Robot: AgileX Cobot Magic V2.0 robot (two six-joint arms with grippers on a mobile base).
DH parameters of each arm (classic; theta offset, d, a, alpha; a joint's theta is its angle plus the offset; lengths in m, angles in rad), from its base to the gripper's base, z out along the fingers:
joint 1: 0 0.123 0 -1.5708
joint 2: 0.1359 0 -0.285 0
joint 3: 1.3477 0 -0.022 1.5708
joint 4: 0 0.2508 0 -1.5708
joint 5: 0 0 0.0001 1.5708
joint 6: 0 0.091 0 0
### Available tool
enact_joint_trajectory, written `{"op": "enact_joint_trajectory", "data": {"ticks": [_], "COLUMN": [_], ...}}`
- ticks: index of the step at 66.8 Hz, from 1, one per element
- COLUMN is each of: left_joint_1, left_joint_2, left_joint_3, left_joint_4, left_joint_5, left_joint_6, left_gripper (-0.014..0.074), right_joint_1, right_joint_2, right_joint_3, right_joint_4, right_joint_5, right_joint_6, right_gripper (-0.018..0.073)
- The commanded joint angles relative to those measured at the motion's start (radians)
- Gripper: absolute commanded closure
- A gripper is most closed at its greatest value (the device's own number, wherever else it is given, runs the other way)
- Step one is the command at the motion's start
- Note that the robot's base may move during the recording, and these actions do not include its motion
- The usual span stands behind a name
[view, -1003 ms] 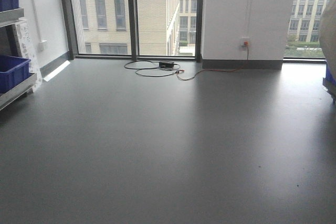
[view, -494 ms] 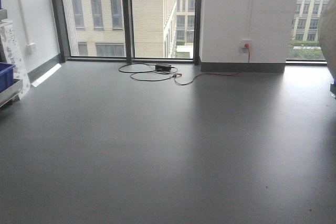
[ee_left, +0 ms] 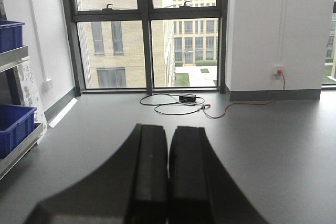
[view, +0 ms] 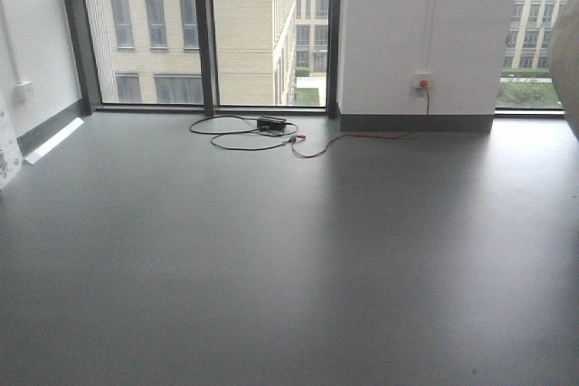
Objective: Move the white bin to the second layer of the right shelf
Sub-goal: 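Drive the base across the room toward the roller shelf rack, then turn the base to face the roller shelf with blue crates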
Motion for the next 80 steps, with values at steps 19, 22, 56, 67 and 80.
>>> {"op": "enact_joint_trajectory", "data": {"ticks": [19, 22, 56, 67, 80], "left_joint_1": [-0.004, -0.004, -0.004, -0.004, -0.004], "left_joint_2": [-0.016, -0.016, -0.016, -0.016, -0.016], "left_joint_3": [0.037, 0.037, 0.037, 0.037, 0.037], "left_joint_4": [-0.003, -0.003, -0.003, -0.003, -0.003], "left_joint_5": [-0.079, -0.079, -0.079, -0.079, -0.079], "left_joint_6": [-0.002, -0.002, -0.002, -0.002, -0.002], "left_gripper": [0.0512, 0.0512, 0.0512, 0.0512, 0.0512], "right_joint_1": [-0.008, -0.008, -0.008, -0.008, -0.008], "right_joint_2": [0.008, 0.008, 0.008, 0.008, 0.008], "right_joint_3": [-0.029, -0.029, -0.029, -0.029, -0.029], "right_joint_4": [0.015, 0.015, 0.015, 0.015, 0.015], "right_joint_5": [-0.089, -0.09, -0.089, -0.089, -0.089], "right_joint_6": [-0.004, -0.004, -0.004, -0.004, -0.004], "right_gripper": [0.0472, 0.0472, 0.0472, 0.0472, 0.0472]}}
